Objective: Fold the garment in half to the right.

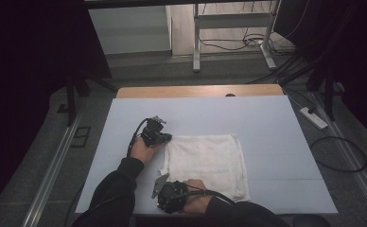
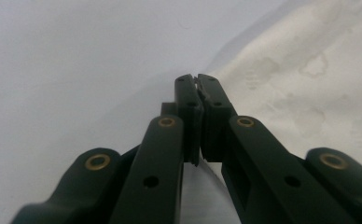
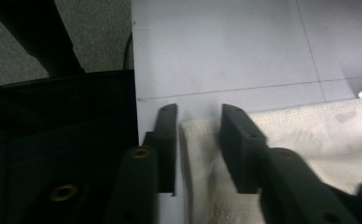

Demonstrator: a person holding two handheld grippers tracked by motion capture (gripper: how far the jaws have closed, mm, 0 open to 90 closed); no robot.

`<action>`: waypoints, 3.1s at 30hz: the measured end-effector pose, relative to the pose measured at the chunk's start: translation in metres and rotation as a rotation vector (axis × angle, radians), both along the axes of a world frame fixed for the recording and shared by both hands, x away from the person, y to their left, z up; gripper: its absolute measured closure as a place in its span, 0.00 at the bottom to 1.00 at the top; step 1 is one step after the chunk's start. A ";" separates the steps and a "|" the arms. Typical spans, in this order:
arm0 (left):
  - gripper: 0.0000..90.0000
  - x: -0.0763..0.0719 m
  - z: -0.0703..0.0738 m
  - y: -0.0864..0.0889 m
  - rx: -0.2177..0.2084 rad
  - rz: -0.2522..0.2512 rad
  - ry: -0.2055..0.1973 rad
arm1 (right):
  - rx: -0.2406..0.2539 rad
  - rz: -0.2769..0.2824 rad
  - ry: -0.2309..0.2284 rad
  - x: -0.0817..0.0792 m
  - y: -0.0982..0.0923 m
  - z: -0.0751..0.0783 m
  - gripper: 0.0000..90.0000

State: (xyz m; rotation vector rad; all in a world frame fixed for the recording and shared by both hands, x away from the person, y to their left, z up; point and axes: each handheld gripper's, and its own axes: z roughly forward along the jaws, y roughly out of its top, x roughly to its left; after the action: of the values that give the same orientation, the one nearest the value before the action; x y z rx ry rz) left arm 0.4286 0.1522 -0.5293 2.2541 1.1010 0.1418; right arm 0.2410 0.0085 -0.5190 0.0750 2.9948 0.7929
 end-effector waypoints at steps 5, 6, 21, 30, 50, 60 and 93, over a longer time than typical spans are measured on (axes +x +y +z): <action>0.97 0.000 0.000 0.000 -0.001 0.006 0.004 | 0.004 -0.025 -0.012 0.003 -0.002 0.000 0.95; 0.97 0.000 0.000 0.000 0.000 0.007 0.004 | -0.002 -0.024 -0.007 0.004 -0.002 0.001 0.96; 0.98 -0.004 0.013 -0.002 -0.031 0.029 -0.043 | 0.123 -0.066 0.119 0.014 -0.019 0.022 0.96; 0.98 -0.008 0.029 -0.009 -0.065 0.025 -0.091 | 0.172 -0.083 0.124 0.013 -0.040 0.038 0.96; 0.98 0.000 0.042 -0.065 -0.074 -0.052 -0.139 | 0.212 -0.182 0.153 0.017 -0.111 0.056 0.96; 0.98 0.006 0.041 -0.100 -0.078 -0.107 -0.141 | 0.205 -0.235 0.165 0.016 -0.144 0.057 0.96; 0.98 0.015 0.044 -0.201 -0.090 -0.224 -0.174 | 0.180 -0.404 0.137 0.008 -0.243 0.055 0.96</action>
State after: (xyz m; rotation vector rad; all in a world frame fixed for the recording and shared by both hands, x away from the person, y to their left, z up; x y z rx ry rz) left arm 0.4441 -0.0493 -0.4854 2.2197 0.7453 0.1880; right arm 0.2491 -0.2346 -0.4639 0.7401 2.8644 1.0315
